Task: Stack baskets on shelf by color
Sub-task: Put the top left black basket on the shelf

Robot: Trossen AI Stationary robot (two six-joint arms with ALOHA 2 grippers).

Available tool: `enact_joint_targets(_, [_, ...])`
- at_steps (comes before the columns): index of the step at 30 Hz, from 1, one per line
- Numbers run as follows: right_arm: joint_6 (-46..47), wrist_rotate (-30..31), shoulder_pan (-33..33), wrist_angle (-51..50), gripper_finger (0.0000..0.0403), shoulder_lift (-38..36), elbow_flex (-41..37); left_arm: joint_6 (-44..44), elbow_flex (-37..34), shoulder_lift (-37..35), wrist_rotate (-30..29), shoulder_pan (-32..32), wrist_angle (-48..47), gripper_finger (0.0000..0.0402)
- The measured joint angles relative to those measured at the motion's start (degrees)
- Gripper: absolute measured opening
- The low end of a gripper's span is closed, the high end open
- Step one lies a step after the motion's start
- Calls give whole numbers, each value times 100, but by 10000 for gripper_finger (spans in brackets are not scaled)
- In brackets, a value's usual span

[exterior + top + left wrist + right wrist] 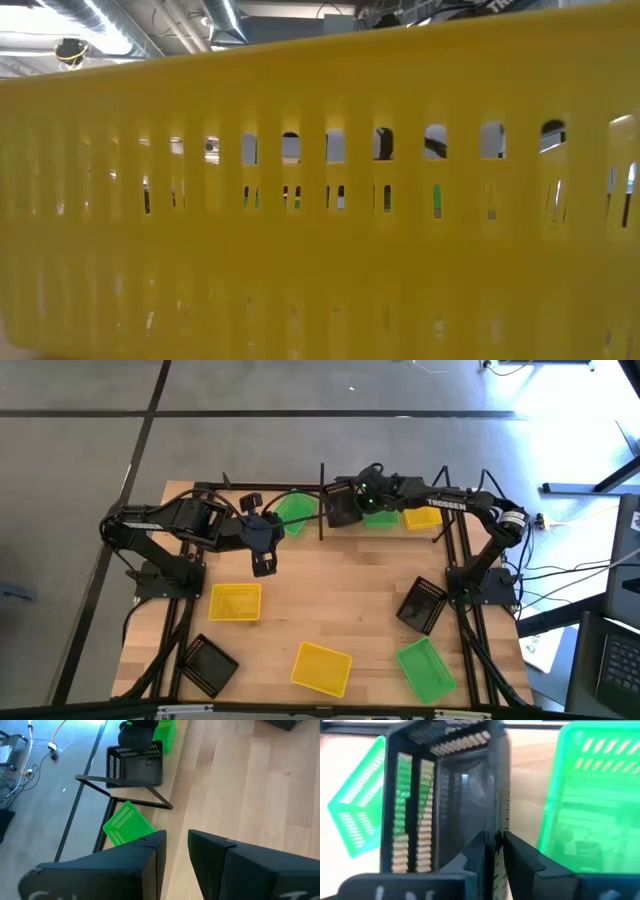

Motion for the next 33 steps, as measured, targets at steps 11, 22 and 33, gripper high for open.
enact_joint_targets(11, [-29,-667,-10,-10,60,26,0,-15,0,0,1,0,0,73])
enact_joint_targets(22, [117,-62,-10,61,60,31,0,-146,0,0,0,0,-2,74])
enact_joint_targets(33, [87,-71,-8,61,30,31,0,-146,0,0,0,0,-2,74])
